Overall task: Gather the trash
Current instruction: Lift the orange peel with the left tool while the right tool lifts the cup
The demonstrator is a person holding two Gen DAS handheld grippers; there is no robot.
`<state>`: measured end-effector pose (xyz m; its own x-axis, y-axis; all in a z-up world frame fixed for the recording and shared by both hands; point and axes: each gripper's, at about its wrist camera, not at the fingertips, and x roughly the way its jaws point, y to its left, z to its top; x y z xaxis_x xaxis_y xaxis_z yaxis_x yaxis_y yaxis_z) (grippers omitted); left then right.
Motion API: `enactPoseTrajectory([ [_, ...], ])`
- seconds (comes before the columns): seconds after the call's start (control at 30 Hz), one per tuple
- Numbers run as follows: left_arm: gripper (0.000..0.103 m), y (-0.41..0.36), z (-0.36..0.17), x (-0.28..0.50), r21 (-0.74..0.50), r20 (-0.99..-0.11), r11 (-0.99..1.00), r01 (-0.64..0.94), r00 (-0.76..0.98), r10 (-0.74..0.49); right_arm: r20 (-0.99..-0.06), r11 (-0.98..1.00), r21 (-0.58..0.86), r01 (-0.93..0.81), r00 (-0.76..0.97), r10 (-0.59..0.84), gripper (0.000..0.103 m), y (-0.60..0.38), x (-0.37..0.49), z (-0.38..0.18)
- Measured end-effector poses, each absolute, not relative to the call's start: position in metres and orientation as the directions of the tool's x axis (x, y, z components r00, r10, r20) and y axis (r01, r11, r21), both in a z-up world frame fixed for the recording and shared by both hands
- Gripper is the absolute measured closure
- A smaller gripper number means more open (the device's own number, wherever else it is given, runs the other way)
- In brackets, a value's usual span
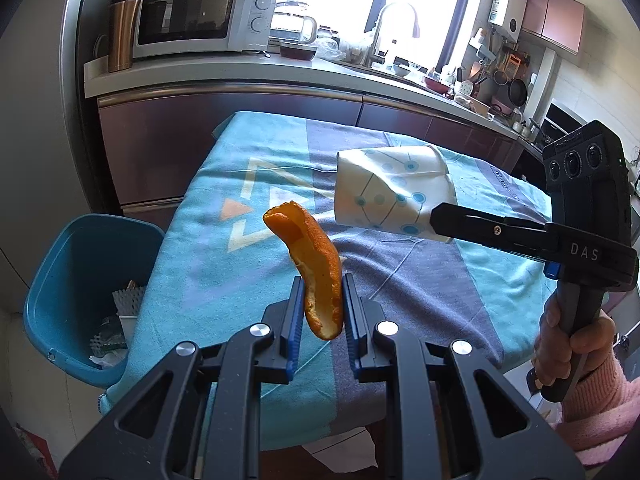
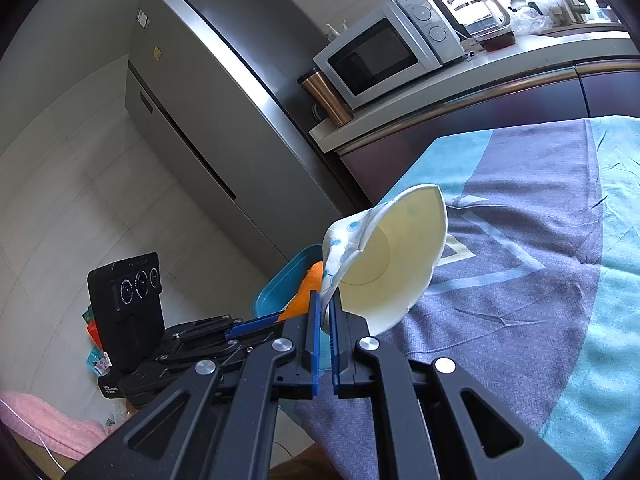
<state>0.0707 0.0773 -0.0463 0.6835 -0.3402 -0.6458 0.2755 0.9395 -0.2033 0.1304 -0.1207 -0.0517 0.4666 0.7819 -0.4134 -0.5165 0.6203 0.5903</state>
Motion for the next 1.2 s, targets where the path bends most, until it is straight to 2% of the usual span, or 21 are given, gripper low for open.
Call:
enactPoseTrajectory([
  [1.2,0.084,0.109,-0.040,0.065,-0.200,-0.632,0.956,0.214,0.717,-0.293,-0.417,0.580,0.597,-0.554,0.404,0.814,0.099,-0.088,0.131,-0.055],
])
